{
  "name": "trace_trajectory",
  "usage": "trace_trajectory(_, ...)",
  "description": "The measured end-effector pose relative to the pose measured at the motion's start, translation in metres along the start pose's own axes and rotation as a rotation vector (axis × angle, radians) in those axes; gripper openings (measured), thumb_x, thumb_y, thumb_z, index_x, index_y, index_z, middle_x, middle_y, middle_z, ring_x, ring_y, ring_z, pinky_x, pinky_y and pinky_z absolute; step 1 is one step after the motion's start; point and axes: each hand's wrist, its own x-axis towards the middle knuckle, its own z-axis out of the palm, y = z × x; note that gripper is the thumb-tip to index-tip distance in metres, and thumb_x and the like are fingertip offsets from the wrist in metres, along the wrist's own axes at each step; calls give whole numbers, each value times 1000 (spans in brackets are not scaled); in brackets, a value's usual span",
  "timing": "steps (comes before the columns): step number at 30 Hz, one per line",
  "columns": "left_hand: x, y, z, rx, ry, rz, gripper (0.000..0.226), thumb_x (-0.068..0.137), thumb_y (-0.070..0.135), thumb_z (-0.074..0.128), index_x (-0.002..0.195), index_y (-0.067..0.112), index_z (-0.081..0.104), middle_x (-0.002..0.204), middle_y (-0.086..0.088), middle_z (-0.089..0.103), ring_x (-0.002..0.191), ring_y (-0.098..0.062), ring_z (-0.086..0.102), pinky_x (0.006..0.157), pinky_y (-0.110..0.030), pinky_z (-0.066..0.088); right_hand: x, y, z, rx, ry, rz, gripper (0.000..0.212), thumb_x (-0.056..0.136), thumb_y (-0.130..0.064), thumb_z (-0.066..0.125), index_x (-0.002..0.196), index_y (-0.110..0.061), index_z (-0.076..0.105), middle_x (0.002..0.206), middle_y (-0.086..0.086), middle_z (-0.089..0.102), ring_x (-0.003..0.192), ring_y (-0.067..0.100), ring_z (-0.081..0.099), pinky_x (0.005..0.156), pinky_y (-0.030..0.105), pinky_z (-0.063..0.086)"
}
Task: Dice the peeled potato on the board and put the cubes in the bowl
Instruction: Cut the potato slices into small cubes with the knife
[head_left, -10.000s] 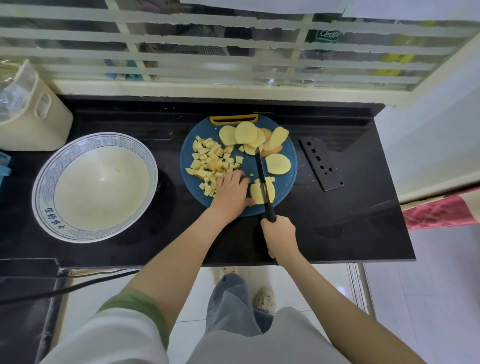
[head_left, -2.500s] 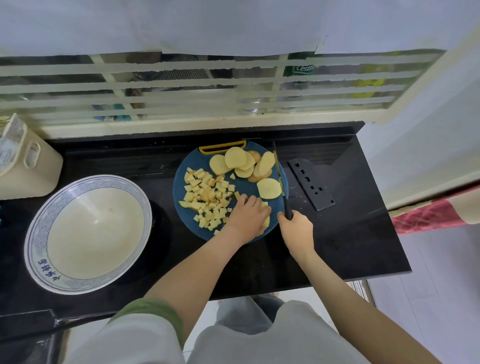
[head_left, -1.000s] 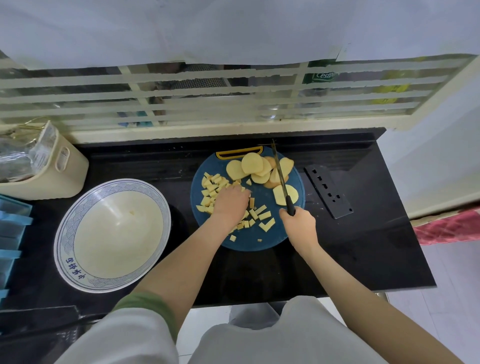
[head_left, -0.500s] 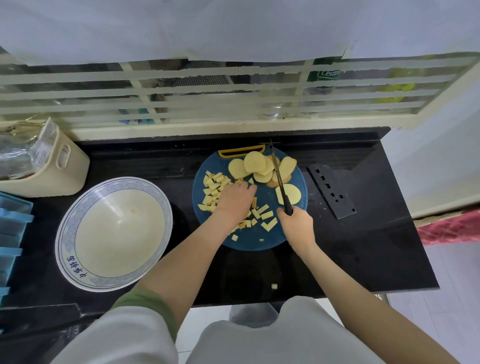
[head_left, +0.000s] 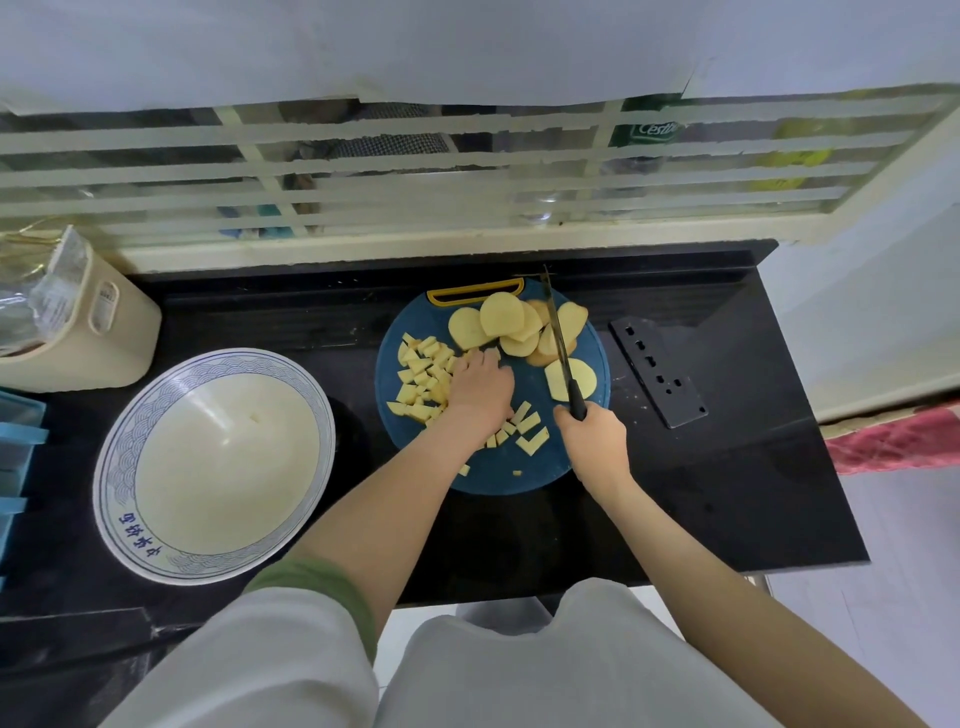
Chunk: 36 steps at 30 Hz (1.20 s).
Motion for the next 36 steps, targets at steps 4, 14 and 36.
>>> trace_trajectory(4,-4,-5,0,89,48,150,45,92,38,56,127,13,45,127,-9,52,121,-27,43,98,-38,29,4,-4,2,10,-2,-4,29,95,-24,54,69,-14,45,67,1,47,58,12,43,55,27,37)
trace_trajectory(14,-4,-15,-3,-42,65,191,26,96,29,52,116,11,50,112,-5,62,111,-24,51,94,-33,27,7,-14,10,-21,-35,-33,29,96,-26,53,71,-12,48,66,1,47,58,13,43,54,28,36)
trace_trajectory(36,-5,-14,-4,-43,81,147,33,96,26,53,121,6,45,111,-9,64,109,-26,52,92,-32,30,6,-16,13,-35,-37,-55,31,98,-26,52,70,-12,47,66,1,48,58,11,44,52,24,35)
